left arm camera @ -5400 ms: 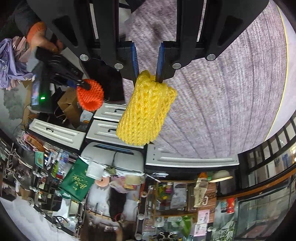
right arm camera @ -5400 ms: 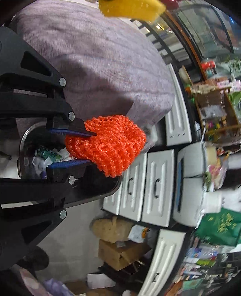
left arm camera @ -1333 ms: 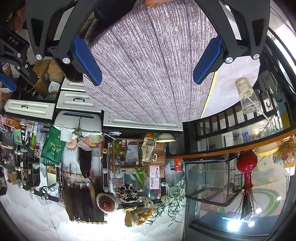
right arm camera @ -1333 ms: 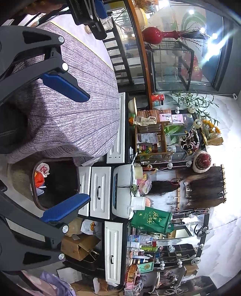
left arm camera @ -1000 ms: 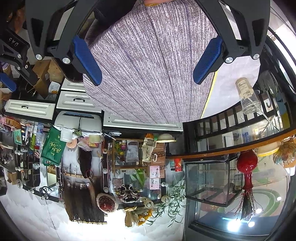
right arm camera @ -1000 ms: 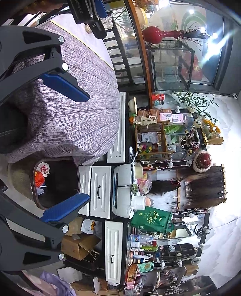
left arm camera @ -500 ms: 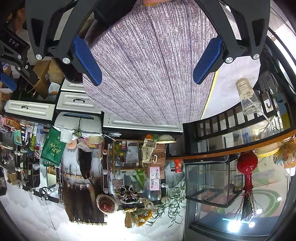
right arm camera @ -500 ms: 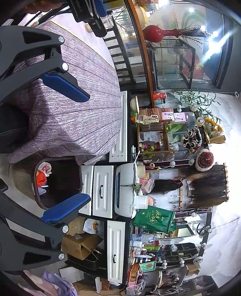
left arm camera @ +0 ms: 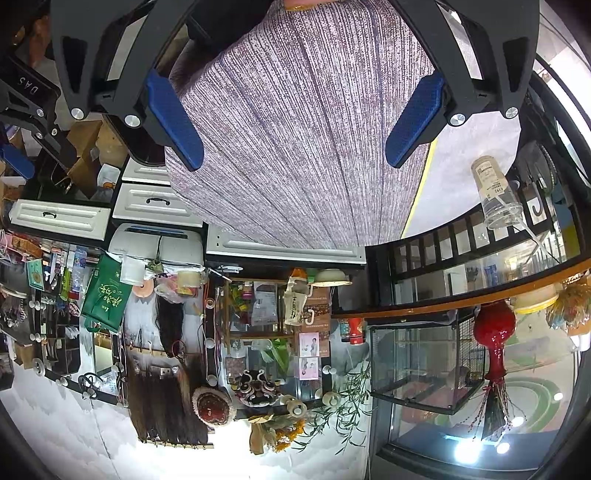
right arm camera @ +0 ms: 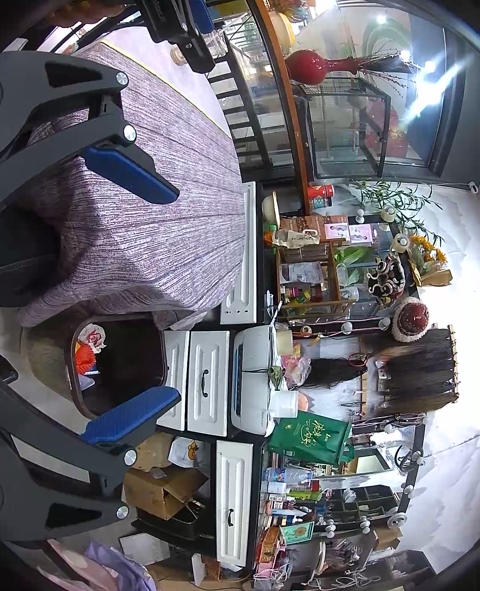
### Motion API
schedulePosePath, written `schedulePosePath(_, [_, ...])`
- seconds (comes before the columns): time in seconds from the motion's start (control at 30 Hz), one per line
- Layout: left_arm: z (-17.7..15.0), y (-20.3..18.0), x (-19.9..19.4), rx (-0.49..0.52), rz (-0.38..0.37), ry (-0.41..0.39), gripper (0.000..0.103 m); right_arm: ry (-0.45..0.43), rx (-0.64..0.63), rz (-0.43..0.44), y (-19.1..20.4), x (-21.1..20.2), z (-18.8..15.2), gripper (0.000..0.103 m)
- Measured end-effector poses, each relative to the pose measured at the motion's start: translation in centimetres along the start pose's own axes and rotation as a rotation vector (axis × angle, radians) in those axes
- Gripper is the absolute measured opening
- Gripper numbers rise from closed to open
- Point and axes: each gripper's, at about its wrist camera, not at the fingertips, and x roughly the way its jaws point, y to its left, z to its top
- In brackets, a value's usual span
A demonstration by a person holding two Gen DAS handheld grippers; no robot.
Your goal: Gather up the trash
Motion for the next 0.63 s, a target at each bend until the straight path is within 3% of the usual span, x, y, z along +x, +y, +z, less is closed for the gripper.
schedulePosePath(0.63, [-0.6, 0.23, 0.56, -0.001, -0.013, 0.018, 0.098, 0.012, 0.002, -0.003, -0.15, 0.29, -0.36, 0.097])
